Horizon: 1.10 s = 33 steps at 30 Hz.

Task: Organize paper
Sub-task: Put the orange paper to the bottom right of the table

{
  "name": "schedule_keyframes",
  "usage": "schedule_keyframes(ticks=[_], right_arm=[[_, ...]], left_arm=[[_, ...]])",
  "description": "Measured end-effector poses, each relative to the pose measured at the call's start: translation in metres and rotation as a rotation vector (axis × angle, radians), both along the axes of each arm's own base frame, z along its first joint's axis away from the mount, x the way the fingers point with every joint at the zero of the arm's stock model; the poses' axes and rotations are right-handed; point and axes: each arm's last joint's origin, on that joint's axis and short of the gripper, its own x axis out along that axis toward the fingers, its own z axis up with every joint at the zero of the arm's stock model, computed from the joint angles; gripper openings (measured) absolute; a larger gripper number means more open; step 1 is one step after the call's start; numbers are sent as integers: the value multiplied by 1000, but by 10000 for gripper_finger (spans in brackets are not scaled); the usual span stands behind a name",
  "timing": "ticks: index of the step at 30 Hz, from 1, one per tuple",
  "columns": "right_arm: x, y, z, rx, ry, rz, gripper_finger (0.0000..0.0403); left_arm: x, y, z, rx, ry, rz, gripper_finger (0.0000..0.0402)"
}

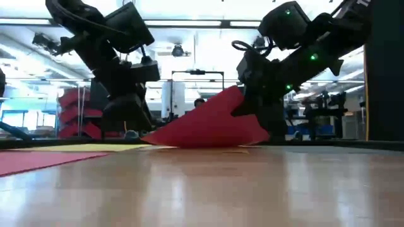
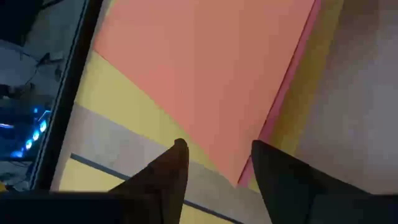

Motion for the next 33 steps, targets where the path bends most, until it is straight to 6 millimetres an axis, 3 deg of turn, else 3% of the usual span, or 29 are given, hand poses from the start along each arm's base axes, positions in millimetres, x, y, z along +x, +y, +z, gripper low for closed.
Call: schedule_keyframes(ticks=[33], right_arm=[[2, 7, 3, -19, -23, 30, 0]], left_arm=[[-3, -1, -3, -49, 33, 0, 158]])
